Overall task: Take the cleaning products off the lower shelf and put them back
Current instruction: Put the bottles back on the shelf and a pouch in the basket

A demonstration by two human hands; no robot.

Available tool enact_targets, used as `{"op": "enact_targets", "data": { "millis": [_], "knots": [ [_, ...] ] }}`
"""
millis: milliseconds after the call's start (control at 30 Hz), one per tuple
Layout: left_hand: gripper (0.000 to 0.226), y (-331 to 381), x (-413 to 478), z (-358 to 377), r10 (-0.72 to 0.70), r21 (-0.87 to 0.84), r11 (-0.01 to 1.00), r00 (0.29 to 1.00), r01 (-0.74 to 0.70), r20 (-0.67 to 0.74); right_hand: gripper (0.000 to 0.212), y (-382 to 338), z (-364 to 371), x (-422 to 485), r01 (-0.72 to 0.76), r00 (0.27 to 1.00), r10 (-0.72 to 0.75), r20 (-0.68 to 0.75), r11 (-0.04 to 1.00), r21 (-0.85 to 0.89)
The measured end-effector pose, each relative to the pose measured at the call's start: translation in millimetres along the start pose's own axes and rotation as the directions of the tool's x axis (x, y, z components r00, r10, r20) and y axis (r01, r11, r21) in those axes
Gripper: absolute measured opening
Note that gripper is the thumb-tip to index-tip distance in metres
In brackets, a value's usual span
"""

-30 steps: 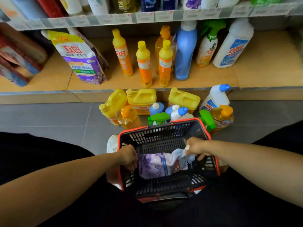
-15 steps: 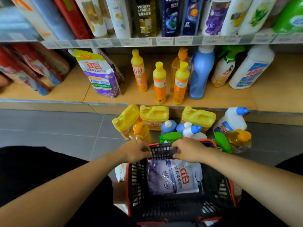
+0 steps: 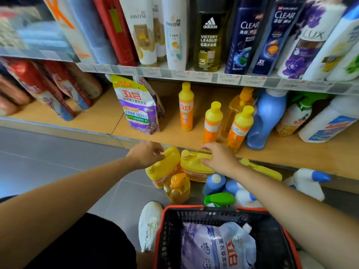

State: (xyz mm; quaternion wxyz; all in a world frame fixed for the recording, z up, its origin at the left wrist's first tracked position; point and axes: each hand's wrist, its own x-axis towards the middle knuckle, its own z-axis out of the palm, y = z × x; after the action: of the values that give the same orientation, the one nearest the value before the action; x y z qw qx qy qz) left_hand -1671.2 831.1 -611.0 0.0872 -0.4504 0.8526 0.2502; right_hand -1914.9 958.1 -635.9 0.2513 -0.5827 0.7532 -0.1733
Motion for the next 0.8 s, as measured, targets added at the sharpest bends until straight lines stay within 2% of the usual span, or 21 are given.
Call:
{"op": "enact_targets", "data": {
  "millis": [67,133,167,233,300,367,433,500,633,733,800],
  "knots": [
    [0.041,-7.8,14.5,10.6,-0.033,-0.088,0.996,0.999,0.033,0.008,0.058,5.9,11.3,12.3,-0.057,0.998,0.059,0.038,0.996,-0.067],
    [0.051,-14.1,24.3,24.6,-0.037,-0.131,0.990,0.997,0.047,0.075,0.059,13.3,23.8,17.8,-0.102,0.992,0.107,0.066,0.991,-0.082],
    [0.054,-17.5,28.6,30.8,-0.034,-0.138,0.989,0.994,0.049,0.106,0.055,17.2,29.6,19.4,-0.130,0.990,0.132,0.044,0.991,-0.033],
    [0.051,-23.8,37.9,35.2,-0.032,-0.155,0.987,0.991,0.052,0.131,0.050,21.0,37.0,22.2,-0.216,0.969,0.235,-0.078,0.956,0.199],
    [0.040,-27.9,49.2,29.4,-0.042,-0.172,0.983,0.990,0.065,0.132,0.049,20.7,37.4,27.4,-0.260,0.897,0.377,-0.232,0.872,0.414],
    [0.033,-27.5,61.5,20.1,-0.034,-0.134,0.990,0.995,0.047,0.096,0.055,16.5,33.0,34.1,-0.259,0.832,0.463,-0.304,0.810,0.526],
    [0.030,-21.2,76.1,13.3,-0.016,-0.139,0.990,1.000,0.015,-0.006,0.062,9.3,27.3,41.8,-0.263,0.809,0.484,-0.333,0.805,0.532],
    [0.036,-11.4,94.1,12.6,-0.011,-0.237,0.971,0.993,-0.018,-0.119,0.063,6.0,24.5,50.8,-0.260,0.811,0.468,-0.351,0.826,0.500],
    [0.075,11.6,136.8,23.0,-0.065,-0.496,0.863,0.956,-0.090,-0.286,0.063,10.0,26.7,66.2,-0.268,0.832,0.434,-0.344,0.859,0.436],
    [0.100,22.9,164.5,33.6,-0.109,-0.596,0.796,0.942,-0.108,-0.317,0.068,15.3,30.6,76.0,-0.282,0.839,0.423,-0.341,0.875,0.394],
    [0.100,24.7,178.6,42.5,-0.101,-0.648,0.750,0.945,-0.133,-0.310,0.069,19.3,34.9,81.9,-0.282,0.847,0.418,-0.328,0.877,0.389]
  ]
}}
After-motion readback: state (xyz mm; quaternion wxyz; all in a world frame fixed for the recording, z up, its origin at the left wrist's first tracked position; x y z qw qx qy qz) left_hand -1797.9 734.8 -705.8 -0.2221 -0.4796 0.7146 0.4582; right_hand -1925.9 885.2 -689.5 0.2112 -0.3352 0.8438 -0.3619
